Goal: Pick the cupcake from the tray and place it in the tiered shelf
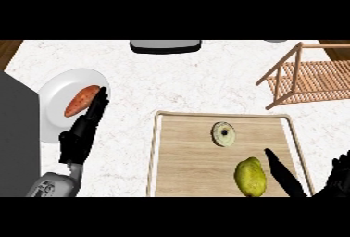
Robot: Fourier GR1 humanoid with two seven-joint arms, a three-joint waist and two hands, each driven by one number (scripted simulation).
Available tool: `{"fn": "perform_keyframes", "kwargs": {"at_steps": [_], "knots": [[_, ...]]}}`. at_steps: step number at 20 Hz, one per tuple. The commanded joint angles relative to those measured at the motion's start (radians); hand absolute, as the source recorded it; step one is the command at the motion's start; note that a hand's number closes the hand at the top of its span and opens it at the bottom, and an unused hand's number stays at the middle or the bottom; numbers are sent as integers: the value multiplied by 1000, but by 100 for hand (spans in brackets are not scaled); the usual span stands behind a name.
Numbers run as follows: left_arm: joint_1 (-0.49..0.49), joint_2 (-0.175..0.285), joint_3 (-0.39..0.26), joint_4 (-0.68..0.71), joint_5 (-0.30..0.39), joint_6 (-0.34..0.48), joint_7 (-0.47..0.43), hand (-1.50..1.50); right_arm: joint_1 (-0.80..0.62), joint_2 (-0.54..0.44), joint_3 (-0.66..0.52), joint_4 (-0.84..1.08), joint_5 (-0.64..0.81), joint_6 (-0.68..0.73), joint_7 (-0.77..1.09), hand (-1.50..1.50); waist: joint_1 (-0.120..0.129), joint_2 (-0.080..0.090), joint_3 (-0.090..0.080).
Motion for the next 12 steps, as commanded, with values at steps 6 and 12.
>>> {"fn": "perform_keyframes", "kwargs": {"at_steps": [6,12], "knots": [[-27,-18,-27,6,-29,-16,7,0,91,-21,63,-199,403,224,452,-150,46,9,-4],[-67,-23,-9,40,-22,-22,10,0,105,-63,138,-266,528,554,712,-150,51,14,-7]]}}
